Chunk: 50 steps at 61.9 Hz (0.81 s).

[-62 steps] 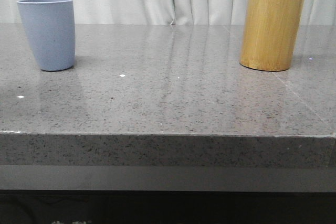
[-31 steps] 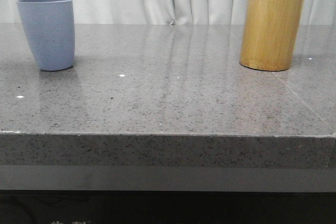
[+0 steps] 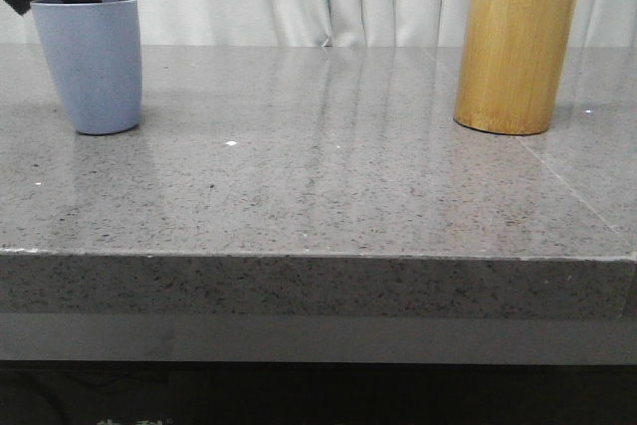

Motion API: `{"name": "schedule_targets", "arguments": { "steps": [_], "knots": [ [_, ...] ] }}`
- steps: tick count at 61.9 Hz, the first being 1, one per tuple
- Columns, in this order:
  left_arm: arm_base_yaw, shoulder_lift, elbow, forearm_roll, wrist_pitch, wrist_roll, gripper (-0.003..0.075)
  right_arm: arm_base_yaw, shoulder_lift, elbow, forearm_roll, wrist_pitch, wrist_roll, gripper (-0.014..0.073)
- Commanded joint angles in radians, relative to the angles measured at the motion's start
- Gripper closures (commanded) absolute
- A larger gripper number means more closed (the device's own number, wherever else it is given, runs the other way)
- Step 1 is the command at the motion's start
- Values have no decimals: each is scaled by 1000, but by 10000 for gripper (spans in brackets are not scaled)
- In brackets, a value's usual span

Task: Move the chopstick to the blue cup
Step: 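Reach the left gripper down and grasp the rim of the light blue cup, then slide the blue cup with the left gripper toward the bamboo cup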

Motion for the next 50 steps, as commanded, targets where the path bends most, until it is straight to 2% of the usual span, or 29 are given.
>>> {"name": "schedule_targets", "arguments": {
  "steps": [1,12,24,34,50],
  "knots": [
    [-7,-32,-36,8,-27,-24,292,3,9,-35,1,-61,-10,25],
    [-7,-19,-36,8,-33,-42,429,3,9,-35,1,-61,-10,25],
    [-7,-17,-36,6,-33,-42,622,3,9,-35,1,-61,-10,25],
    [-7,-17,-36,4,-33,-42,741,3,9,-35,1,-61,-10,25],
    [-48,-17,-90,0,-1,-42,739,3,9,-35,1,-61,-10,25]
  ]
}}
